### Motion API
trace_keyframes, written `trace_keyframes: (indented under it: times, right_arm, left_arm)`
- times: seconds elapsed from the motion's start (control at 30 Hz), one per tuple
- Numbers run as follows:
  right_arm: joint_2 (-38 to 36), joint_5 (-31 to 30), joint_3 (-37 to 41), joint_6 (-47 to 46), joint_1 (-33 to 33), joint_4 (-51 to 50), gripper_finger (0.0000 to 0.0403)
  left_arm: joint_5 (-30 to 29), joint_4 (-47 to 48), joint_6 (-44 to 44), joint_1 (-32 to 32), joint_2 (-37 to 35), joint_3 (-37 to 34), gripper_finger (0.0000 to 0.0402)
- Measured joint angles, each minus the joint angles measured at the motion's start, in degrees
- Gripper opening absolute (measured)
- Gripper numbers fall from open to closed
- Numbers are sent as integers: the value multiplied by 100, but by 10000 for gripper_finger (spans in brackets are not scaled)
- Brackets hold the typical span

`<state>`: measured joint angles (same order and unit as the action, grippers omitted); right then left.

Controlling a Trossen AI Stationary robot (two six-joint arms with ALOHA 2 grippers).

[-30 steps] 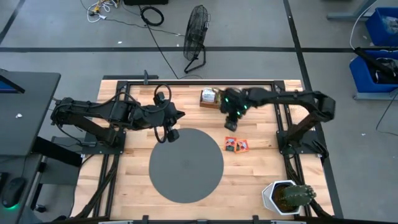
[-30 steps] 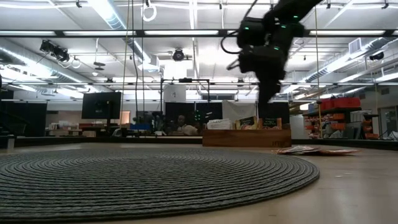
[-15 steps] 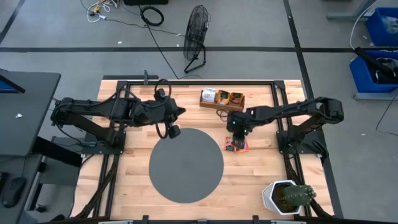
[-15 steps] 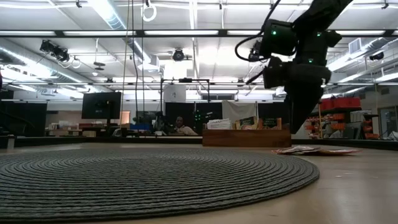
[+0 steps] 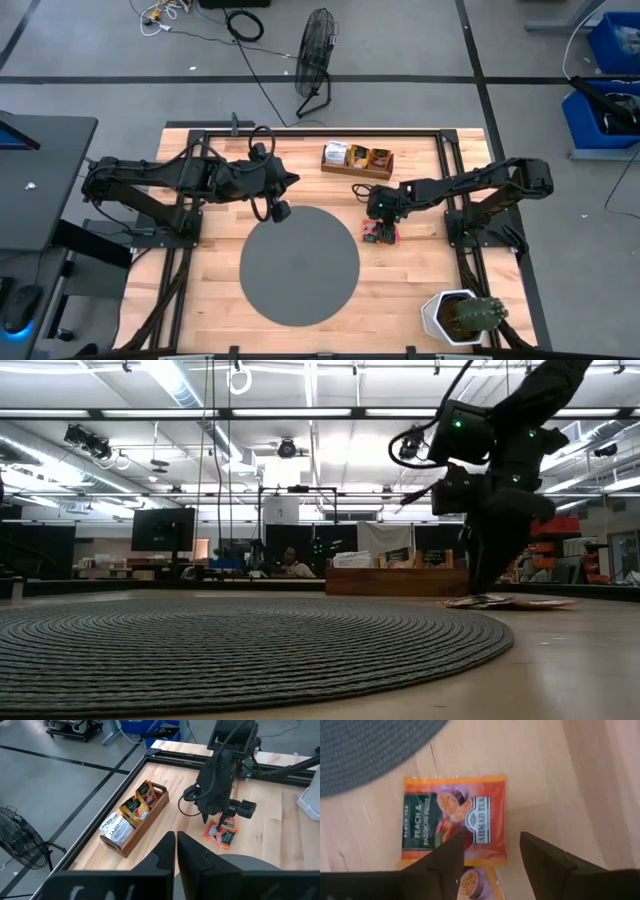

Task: Pick & Place Tea
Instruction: Put the orange tea bag into the right section of the wooden organizer

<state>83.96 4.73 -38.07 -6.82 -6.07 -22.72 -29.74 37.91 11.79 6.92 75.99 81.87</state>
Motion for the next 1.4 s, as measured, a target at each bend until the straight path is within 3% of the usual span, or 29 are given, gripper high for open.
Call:
trace_keyframes:
  times: [0.4,0.5,0.73,1.13,1.4]
  right_arm:
    - [-20,-229,587,-217,2,779,168]
    - [-20,-232,615,-217,-2,797,136]
    - [-4,-216,519,-344,2,697,17]
    - [24,-676,-915,-69,-9,-135,7]
    - [15,-2175,-2209,-643,-2,430,5]
  left_arm:
    - [2,0,107,0,0,0,18]
    - [2,0,109,0,0,0,18]
    - [2,0,239,0,0,0,18]
    - [-8,1,409,0,2,0,18]
    - [-1021,2,1326,0,2,0,19]
